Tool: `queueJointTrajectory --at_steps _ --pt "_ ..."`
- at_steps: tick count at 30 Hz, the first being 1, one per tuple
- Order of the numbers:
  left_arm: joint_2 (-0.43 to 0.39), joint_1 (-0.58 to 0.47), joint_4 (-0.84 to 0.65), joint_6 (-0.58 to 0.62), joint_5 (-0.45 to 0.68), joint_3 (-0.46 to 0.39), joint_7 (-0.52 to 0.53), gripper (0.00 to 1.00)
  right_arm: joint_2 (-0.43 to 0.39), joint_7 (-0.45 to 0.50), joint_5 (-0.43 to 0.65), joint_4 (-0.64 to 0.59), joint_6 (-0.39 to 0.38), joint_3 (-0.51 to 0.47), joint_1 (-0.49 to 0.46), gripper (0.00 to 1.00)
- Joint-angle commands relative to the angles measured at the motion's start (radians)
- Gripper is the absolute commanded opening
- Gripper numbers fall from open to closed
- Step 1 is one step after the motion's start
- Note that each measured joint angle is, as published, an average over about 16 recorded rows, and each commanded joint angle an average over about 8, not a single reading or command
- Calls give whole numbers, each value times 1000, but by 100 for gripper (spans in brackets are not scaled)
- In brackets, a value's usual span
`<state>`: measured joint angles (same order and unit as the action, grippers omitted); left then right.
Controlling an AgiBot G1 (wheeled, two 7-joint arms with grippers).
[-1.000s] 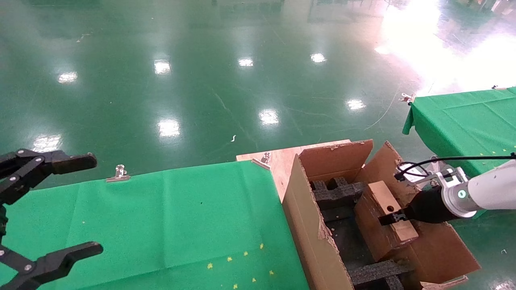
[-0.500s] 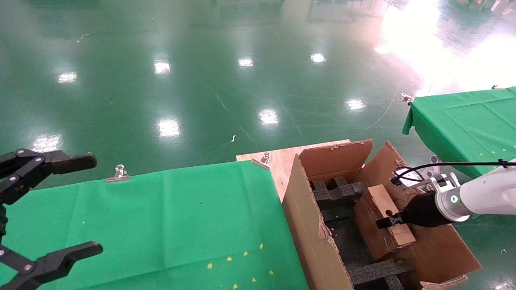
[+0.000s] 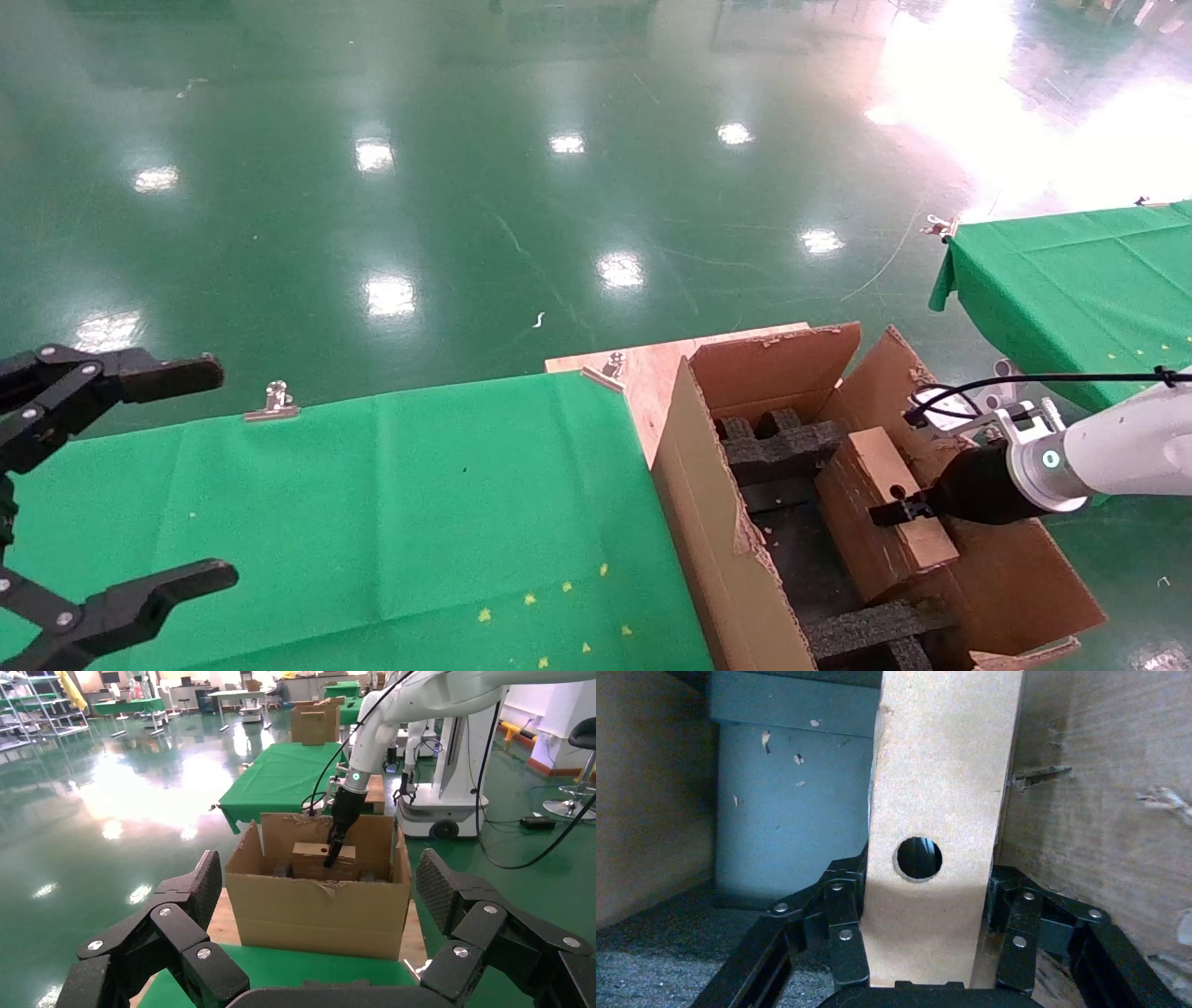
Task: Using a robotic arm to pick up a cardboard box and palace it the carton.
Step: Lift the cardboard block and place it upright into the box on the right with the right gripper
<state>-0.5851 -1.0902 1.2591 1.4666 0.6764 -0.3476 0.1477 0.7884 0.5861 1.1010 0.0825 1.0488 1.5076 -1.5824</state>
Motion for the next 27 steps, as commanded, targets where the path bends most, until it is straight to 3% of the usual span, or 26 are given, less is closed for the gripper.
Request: queueJointTrajectory --at_steps 1,19,27 --pt "0 0 0 0 0 0 0 100 0 0 1 0 1 1 -3 100" --pt "0 0 0 0 0 0 0 100 -24 -6 10 25 19 4 -65 100" --pt "0 0 0 0 0 0 0 100 -37 -20 9 72 20 -2 -150 100"
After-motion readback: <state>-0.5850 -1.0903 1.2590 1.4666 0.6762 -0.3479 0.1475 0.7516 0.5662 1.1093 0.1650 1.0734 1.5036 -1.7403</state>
